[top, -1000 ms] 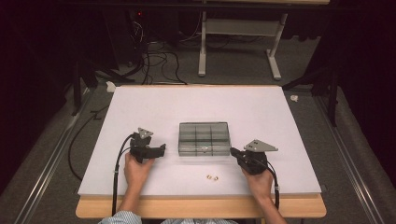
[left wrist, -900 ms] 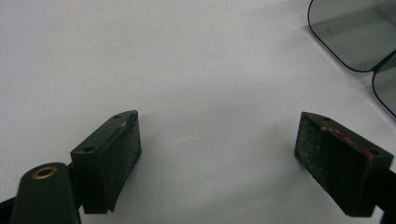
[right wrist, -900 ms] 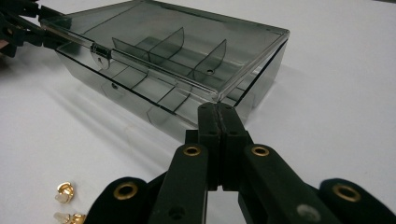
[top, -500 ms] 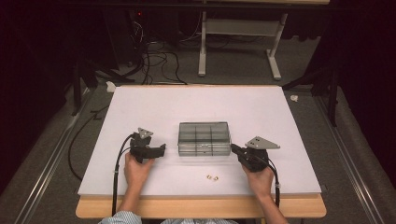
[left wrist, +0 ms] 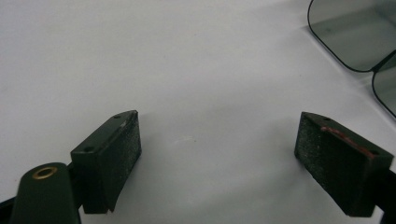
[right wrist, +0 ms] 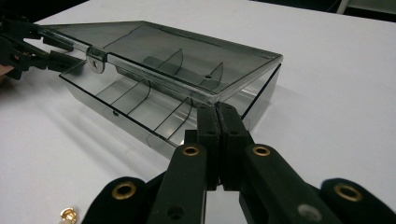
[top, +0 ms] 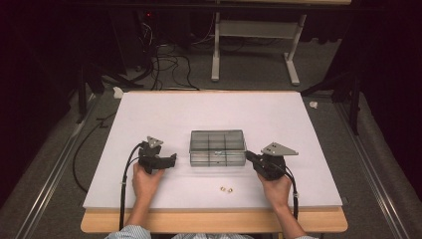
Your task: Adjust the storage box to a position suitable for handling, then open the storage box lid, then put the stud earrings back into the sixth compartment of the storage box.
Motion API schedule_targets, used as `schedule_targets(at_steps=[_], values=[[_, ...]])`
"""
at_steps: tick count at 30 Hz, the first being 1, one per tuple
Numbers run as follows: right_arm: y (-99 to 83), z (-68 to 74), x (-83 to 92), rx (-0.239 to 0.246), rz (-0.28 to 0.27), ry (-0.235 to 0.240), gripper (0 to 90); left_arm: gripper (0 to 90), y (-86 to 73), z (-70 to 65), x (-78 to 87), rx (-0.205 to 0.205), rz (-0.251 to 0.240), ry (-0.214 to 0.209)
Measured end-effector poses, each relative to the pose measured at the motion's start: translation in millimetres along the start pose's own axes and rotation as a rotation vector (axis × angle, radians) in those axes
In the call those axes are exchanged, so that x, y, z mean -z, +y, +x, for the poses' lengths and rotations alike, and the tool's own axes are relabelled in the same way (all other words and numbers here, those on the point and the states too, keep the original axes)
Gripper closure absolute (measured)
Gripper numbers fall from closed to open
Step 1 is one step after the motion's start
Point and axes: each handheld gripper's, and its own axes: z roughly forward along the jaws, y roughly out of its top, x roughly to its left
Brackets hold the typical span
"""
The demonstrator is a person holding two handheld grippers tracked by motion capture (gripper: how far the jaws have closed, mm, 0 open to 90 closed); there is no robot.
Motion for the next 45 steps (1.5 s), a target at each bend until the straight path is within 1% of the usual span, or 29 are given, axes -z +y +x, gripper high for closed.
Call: schedule_targets(at_steps=[4, 6, 10, 16, 23, 26, 30, 43, 45], values=[[2.2, 0.4, -0.9, 0.003, 0.007, 0.001, 90.0, 14.9, 0.0, 0.1, 0.0, 0.0, 0.0, 0.0], [3.2, 0.2, -1.1, -0.004, 0.009, 0.006, 90.0, 14.9, 0.0, 0.0, 0.0, 0.0, 0.0, 0.0], [5.9, 0.3, -1.9, -0.004, 0.005, 0.007, 90.0, 14.8, 0.0, 0.0, 0.0, 0.0, 0.0, 0.0], [10.3, 2.8, -5.8, 0.016, 0.011, 0.019, 89.9, 14.9, 0.0, 0.0, 0.0, -0.001, 0.0, 0.0], [12.3, 4.0, -8.2, 0.012, 0.007, 0.02, 90.0, 14.9, 0.0, 0.0, 0.0, 0.0, 0.0, 0.0], [13.3, 4.2, -9.2, 0.017, 0.006, 0.026, 90.0, 14.9, 0.0, 0.0, 0.0, -0.001, 0.0, 0.0], [15.6, 3.8, -10.4, 0.016, 0.001, 0.029, 90.0, 14.9, 0.0, -0.2, 0.0, 0.001, 0.0, 0.001], [18.7, 1.7, -13.2, 0.019, 0.019, 0.029, 90.0, 14.7, 0.7, 0.0, 0.0, 0.0, 0.005, 0.0], [20.2, 1.5, -12.8, 0.025, 0.013, 0.027, 90.0, 14.7, 0.8, 0.1, 0.0, -0.001, 0.006, 0.0]])
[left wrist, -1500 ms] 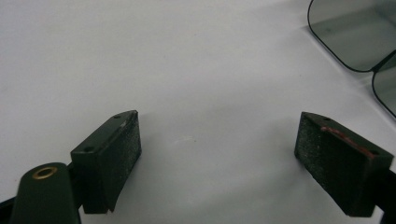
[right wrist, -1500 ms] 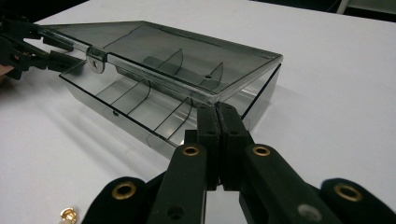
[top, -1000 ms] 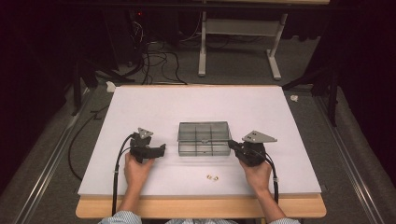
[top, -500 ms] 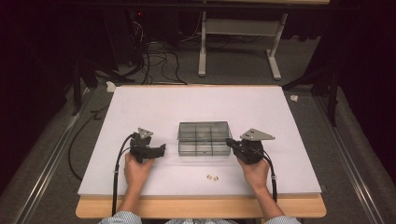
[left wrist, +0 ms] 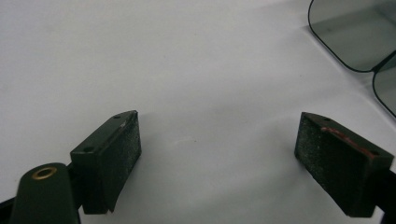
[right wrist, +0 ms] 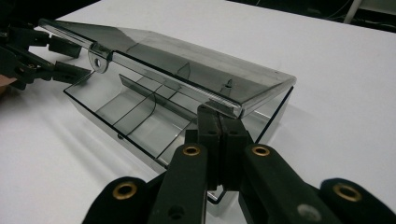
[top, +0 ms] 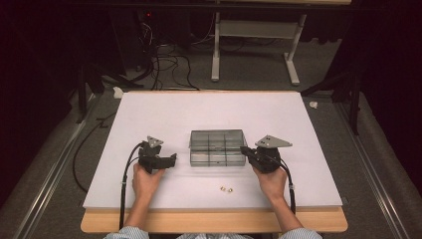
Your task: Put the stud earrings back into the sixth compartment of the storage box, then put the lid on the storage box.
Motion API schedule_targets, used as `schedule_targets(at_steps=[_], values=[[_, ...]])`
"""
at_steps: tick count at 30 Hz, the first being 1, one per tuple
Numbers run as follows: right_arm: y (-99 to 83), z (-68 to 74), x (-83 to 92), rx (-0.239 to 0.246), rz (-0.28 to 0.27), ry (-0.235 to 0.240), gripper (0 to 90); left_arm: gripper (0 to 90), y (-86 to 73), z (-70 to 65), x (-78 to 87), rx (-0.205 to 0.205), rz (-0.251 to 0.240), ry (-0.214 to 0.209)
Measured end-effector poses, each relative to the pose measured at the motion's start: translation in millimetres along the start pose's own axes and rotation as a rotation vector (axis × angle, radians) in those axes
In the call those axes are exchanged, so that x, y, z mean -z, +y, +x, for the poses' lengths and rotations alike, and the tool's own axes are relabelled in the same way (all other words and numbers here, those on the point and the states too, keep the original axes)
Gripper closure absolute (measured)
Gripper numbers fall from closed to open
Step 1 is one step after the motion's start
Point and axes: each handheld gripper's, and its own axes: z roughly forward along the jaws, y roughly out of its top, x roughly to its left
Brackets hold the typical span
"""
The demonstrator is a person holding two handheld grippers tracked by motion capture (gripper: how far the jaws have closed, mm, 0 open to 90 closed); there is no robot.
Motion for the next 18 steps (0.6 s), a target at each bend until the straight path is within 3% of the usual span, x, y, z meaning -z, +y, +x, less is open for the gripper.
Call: schedule_targets(at_steps=[10, 18], values=[[4.1, 0.4, 1.5, 0.004, 0.002, -0.003, 90.0, 16.6, 0.8, -1.4, 1.4, 0.007, 0.003, 0.0], [6.7, 0.3, 1.0, 0.008, -0.006, -0.001, 90.0, 19.2, 4.2, -3.6, 12.0, 0.012, -0.053, -0.095]])
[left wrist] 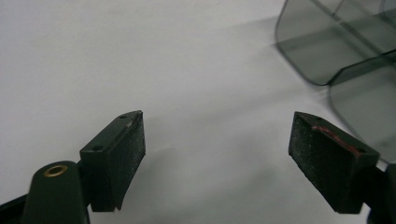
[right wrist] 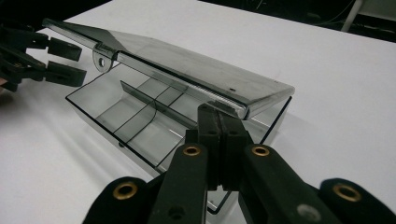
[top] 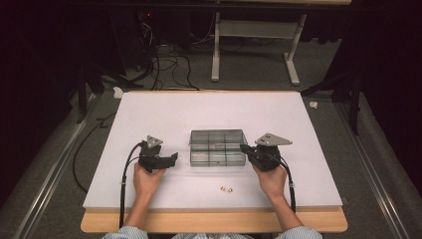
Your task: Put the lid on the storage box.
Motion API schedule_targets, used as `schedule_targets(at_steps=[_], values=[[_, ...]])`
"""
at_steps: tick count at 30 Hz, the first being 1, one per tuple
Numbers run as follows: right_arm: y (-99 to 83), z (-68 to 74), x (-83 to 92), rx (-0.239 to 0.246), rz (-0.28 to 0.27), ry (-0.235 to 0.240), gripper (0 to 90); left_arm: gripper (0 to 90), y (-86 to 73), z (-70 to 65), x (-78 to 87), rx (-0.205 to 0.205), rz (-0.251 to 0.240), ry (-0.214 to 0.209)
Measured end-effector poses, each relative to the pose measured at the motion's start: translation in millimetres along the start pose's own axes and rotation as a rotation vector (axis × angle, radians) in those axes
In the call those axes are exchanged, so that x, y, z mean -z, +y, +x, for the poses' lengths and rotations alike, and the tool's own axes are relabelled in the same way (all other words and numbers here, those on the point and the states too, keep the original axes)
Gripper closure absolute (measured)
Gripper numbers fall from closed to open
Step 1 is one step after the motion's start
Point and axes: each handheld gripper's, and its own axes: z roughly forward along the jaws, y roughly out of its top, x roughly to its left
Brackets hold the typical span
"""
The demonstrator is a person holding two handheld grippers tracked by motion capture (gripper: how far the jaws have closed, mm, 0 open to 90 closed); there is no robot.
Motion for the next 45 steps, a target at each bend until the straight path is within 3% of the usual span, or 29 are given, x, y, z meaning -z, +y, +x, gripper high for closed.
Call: schedule_targets(at_steps=[1, 4, 7, 16, 30, 42, 45], values=[[-0.2, -1.4, -0.8, -0.001, -0.004, 0.005, 90.0, 19.6, 1.2, -1.7, 3.4, 0.008, -0.013, -0.032], [0.3, -2.1, -0.7, -0.008, -0.003, 0.009, 90.0, 21.0, 3.1, -5.3, 9.4, 0.01, -0.032, -0.069], [0.4, -3.0, -0.9, -0.011, -0.01, 0.012, 90.0, 21.6, 6.8, -9.2, 12.5, -0.013, -0.024, -0.083], [4.2, -3.2, 1.6, -0.009, -0.017, 0.012, 90.0, 23.5, 22.3, -27.4, 19.3, -0.099, -0.063, -0.118], [8.8, -2.5, 1.0, 0.006, -0.017, 0.015, 90.0, 26.3, 44.6, -48.0, 11.0, -0.176, -0.071, -0.136], [7.6, -3.4, 1.3, -0.001, -0.018, 0.018, 90.0, 34.5, 48.2, -53.0, 5.5, -0.166, -0.082, -0.146], [7.7, -3.5, 1.1, -0.001, -0.018, 0.019, 90.0, 36.8, 51.0, -54.4, 3.7, -0.184, -0.083, -0.144]])
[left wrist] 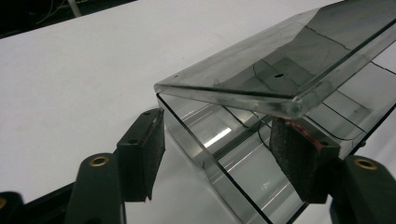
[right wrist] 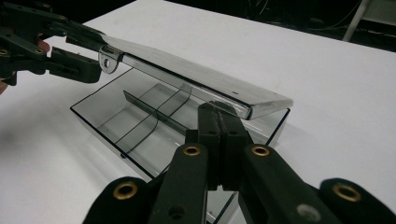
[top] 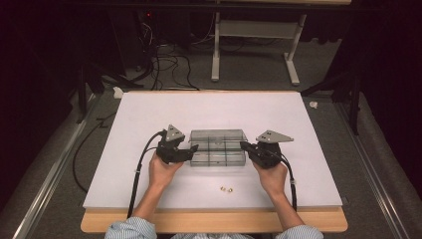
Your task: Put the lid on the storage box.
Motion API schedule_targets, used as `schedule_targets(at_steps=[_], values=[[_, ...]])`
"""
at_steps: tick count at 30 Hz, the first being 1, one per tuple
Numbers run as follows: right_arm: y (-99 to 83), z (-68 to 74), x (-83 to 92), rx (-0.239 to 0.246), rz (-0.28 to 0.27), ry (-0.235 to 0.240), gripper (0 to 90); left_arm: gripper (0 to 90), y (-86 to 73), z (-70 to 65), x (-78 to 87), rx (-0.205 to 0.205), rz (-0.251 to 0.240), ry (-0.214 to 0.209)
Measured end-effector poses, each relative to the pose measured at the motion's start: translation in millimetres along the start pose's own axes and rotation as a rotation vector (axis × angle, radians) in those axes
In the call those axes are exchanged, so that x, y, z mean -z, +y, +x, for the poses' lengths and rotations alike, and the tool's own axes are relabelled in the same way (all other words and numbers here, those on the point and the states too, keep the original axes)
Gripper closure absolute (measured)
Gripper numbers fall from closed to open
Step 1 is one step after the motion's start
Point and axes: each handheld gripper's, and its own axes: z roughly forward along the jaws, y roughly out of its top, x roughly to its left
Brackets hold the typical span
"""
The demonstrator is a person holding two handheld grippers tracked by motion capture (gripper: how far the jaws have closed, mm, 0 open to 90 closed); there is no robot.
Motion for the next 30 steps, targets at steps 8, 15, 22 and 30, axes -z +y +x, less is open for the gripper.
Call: schedule_targets(at_steps=[8, 15, 22, 30], values=[[0.3, -1.2, 0.0, -0.003, 0.002, 0.003, 90.0, 43.3, 8.8, -3.3, -6.1, -0.036, -0.018, 0.015], [1.2, -1.6, -0.3, -0.004, 0.001, 0.005, 90.0, 45.2, 9.8, -1.9, -5.6, -0.025, -0.037, 0.011], [2.9, -1.9, -0.6, 0.0, 0.003, 0.003, 90.0, 49.2, 10.9, -1.6, -3.1, -0.033, -0.053, 0.008], [3.0, -2.2, -0.7, -0.002, 0.001, 0.006, 89.3, 54.2, 11.5, -1.9, -1.7, -0.034, -0.068, 0.003]])
